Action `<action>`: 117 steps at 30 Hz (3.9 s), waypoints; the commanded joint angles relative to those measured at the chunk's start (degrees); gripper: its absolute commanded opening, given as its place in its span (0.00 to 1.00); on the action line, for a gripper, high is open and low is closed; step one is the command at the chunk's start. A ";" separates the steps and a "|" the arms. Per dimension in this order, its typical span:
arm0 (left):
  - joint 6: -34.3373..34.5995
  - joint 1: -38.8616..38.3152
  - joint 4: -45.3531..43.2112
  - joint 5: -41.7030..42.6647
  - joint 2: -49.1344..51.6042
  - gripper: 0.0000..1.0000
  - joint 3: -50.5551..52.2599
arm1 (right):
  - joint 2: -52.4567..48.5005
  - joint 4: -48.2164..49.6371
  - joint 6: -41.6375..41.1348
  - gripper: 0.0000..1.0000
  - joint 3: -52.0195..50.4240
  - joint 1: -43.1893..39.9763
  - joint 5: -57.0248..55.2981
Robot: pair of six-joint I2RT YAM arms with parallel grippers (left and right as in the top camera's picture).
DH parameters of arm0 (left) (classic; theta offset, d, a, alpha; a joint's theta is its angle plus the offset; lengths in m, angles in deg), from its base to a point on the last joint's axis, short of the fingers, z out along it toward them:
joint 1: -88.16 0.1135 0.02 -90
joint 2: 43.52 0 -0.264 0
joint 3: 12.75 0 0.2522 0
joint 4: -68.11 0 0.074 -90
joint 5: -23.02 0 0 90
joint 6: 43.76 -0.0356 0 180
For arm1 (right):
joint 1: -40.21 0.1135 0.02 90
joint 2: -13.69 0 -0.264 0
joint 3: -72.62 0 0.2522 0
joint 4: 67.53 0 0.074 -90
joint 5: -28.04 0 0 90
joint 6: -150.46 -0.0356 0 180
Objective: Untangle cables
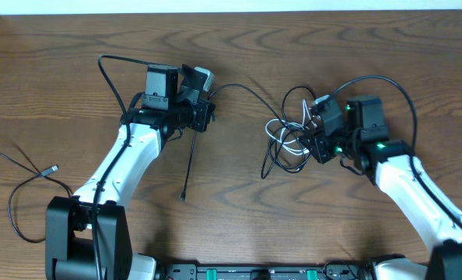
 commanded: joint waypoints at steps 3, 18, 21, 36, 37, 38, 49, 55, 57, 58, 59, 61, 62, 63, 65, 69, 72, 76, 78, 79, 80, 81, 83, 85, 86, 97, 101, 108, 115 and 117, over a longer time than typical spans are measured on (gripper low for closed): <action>0.09 0.09 0.13 0.92 -0.52 0.08 0.04 | -6.43 3.87 3.72 0.30 -0.35 0.63 -2.45; 0.09 0.09 0.13 0.92 -0.52 0.08 0.04 | -11.02 6.67 3.69 0.19 -0.35 1.05 -2.38; 0.09 0.09 0.15 0.90 -0.52 0.08 0.04 | -11.02 6.95 3.21 0.01 -0.33 1.14 -2.32; -0.13 -0.04 2.71 18.43 -0.52 0.95 0.04 | -7.04 23.37 -14.14 0.01 2.75 -3.98 24.28; -0.13 -0.13 1.29 23.41 -0.52 0.95 0.02 | -6.75 24.63 -14.25 0.01 2.75 -3.96 26.88; -0.13 -0.57 0.33 25.86 -0.52 0.95 0.04 | -6.75 25.40 -15.17 0.01 2.75 -3.93 28.74; -8.15 -12.41 -4.66 20.83 -0.50 0.95 0.04 | -6.75 27.04 -17.86 0.01 2.75 -3.91 36.79; -8.11 -13.81 -3.69 12.94 -0.48 0.95 0.04 | -6.75 33.29 -22.18 0.01 2.73 -3.93 45.22; -8.11 -13.79 -3.10 10.10 -0.48 0.95 0.04 | -6.75 35.39 -23.76 0.01 2.73 -3.93 47.87; -8.11 -13.79 -2.91 9.60 -0.48 0.95 0.04 | -6.75 35.87 -24.04 0.01 2.73 -3.93 48.61; -8.11 -13.79 -2.82 9.25 -0.48 0.96 0.04 | -6.75 36.22 -24.04 0.01 2.75 -3.93 49.27; -8.11 -13.79 -2.82 9.27 -0.48 0.95 0.04 | -6.75 36.17 -24.04 0.01 2.73 -3.93 49.33; -8.11 -13.81 -2.82 9.27 -0.48 0.95 0.04 | -6.75 36.20 -24.04 0.01 2.73 -3.93 49.31; -8.11 -13.79 -2.73 9.27 -0.48 0.95 0.04 | -6.75 36.20 -24.04 0.01 2.73 -3.93 49.29; -8.11 -13.79 -2.69 9.27 -0.48 0.95 0.04 | -6.75 36.20 -24.02 0.01 2.75 -3.93 49.09; -8.13 -13.79 -2.27 9.27 -0.48 0.53 0.04 | -6.75 36.17 -24.11 0.01 2.73 -3.93 49.09; -8.13 -13.79 -2.05 9.27 -0.48 0.08 0.04 | -6.75 36.20 -24.46 0.01 2.73 -3.93 49.09; -8.22 -13.75 -1.84 9.22 -0.48 0.08 0.04 | -6.75 36.20 -24.46 0.01 2.73 -3.93 49.09; -9.25 -13.73 -1.84 9.20 -0.48 0.08 0.04 | -6.75 36.20 -24.46 0.01 2.73 -4.04 49.09; -9.18 -13.68 -1.88 7.34 -0.48 0.08 0.02 | -6.75 36.17 -24.46 0.01 2.73 -4.37 49.09; -9.09 -13.68 -1.84 5.92 -0.50 0.07 0.02 | -6.75 36.15 -24.46 0.01 2.73 -4.57 49.09; -6.80 -13.68 -1.84 1.27 -0.66 0.07 0.02 | -6.75 36.13 -24.55 0.01 2.73 -5.35 49.09; -4.04 -13.68 -1.42 -4.42 -1.16 0.07 0.02 | -6.75 36.13 -25.33 0.01 2.73 -6.67 49.09; -0.83 -13.68 -0.11 -13.90 -2.40 0.07 0.02 | -6.75 36.15 -27.12 0.01 2.73 -8.41 49.13; 0.11 -13.70 0.96 -19.30 -3.10 0.08 0.02 | -6.75 36.17 -27.71 0.01 2.73 -9.11 49.13; 0.02 -13.70 7.19 -27.54 -4.09 0.07 0.02 | -6.75 36.35 -31.47 0.01 2.73 -15.37 52.35; -0.13 -13.70 2.32 -13.64 -4.09 0.08 0.02 | -6.78 34.40 -28.94 0.08 2.67 -13.70 49.75; -0.11 -13.75 -3.39 -0.90 -4.09 0.08 0.02 | -6.78 24.59 -21.68 0.24 2.64 -8.57 36.65; -0.11 -13.75 -0.09 -10.38 -4.07 0.69 0.02 | -6.99 18.14 -14.93 0.55 2.62 -3.80 22.51; -0.11 -13.75 1.84 -18.14 -4.07 0.95 0.02 | -6.99 17.03 -13.22 0.56 2.62 -2.54 20.09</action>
